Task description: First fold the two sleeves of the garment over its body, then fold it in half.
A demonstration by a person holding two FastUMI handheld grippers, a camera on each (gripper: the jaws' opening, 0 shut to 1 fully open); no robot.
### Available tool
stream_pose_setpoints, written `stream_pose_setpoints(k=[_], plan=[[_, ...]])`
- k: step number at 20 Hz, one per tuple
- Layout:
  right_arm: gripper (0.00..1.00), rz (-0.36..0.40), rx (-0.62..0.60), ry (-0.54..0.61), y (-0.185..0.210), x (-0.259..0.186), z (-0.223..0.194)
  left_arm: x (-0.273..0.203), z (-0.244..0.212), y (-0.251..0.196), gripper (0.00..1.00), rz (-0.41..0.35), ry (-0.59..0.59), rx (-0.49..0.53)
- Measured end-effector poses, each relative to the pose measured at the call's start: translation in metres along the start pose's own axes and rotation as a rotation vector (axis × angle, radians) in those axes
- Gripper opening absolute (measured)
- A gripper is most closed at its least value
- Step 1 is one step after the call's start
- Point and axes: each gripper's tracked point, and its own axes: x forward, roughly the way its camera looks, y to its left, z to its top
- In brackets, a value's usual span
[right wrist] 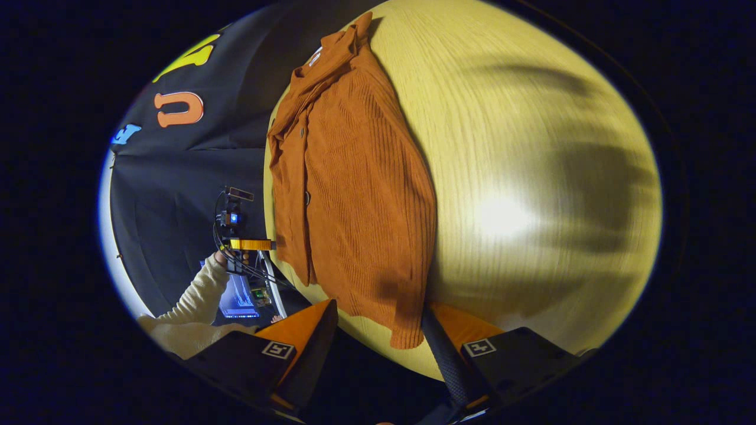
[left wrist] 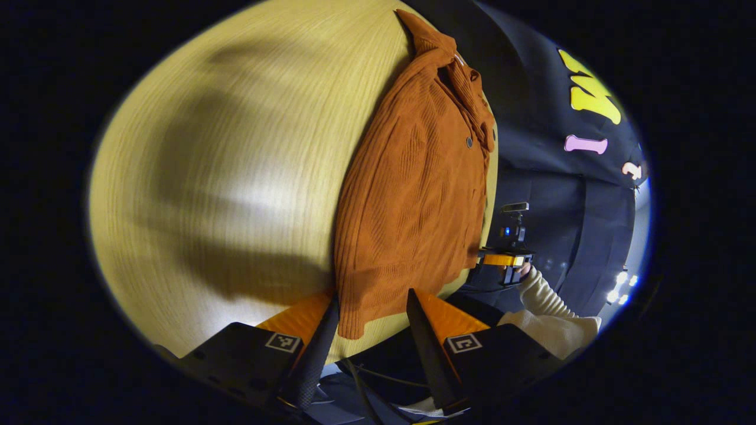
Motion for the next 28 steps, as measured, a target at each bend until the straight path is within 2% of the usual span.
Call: stream_pose_setpoints(k=[3, 4, 5, 6, 7, 8, 9, 10, 11, 15, 18, 20, 22, 25, 28], plan=[[0.87, 0.008, 0.027, 0.023, 0.003, 0.009, -0.001, 0.005, -0.008, -0.003, 0.71, -0.012, 0.043, 0.029], [0.86, 0.0, 0.028, 0.027, 0.001, 0.011, -0.002, 0.007, -0.007, -0.002, 0.75, -0.006, 0.041, 0.037], [0.78, 0.005, 0.04, 0.028, -0.002, 0.01, -0.001, 0.009, -0.008, 0.0, 0.69, 0.008, 0.046, 0.037], [0.69, 0.007, 0.071, 0.029, -0.003, 0.01, -0.001, 0.006, -0.007, 0.004, 0.51, 0.026, 0.049, 0.024], [0.66, 0.009, 0.093, 0.028, -0.005, 0.014, 0.0, 0.005, -0.008, 0.005, 0.44, 0.032, 0.052, 0.009], [0.55, -0.004, 0.114, 0.028, -0.009, 0.016, 0.0, 0.004, -0.008, 0.004, 0.27, 0.029, 0.057, -0.011], [0.42, -0.018, 0.12, 0.024, -0.014, 0.018, 0.001, 0.006, -0.008, 0.004, 0.16, 0.029, 0.056, -0.017], [0.19, -0.011, 0.13, 0.017, -0.012, 0.018, 0.0, 0.009, -0.009, 0.002, 0.14, 0.028, 0.06, -0.033], [0.14, -0.005, 0.135, 0.009, -0.012, 0.017, 0.0, 0.01, -0.009, 0.0, 0.13, 0.028, 0.061, -0.032], [0.1, -0.031, 0.105, -0.026, -0.008, 0.017, 0.002, 0.019, -0.002, 0.001, 0.08, 0.027, 0.021, 0.055], [0.07, -0.06, 0.104, -0.044, -0.009, 0.022, 0.002, 0.023, 0.006, -0.003, 0.09, 0.064, -0.006, -0.001], [0.03, -0.063, 0.099, -0.065, -0.01, 0.021, 0.001, 0.022, 0.007, 0.004, 0.06, 0.149, -0.007, 0.092], [0.03, -0.055, 0.106, -0.081, -0.009, 0.019, 0.001, 0.015, 0.015, 0.006, 0.05, 0.204, -0.029, 0.192], [0.03, -0.007, 0.095, -0.106, 0.007, 0.01, 0.0, 0.0, 0.042, 0.007, 0.04, 0.351, -0.085, 0.384], [0.03, 0.044, 0.046, -0.13, 0.032, -0.005, 0.0, -0.014, 0.063, -0.004, 0.04, 0.427, -0.08, 0.534]])
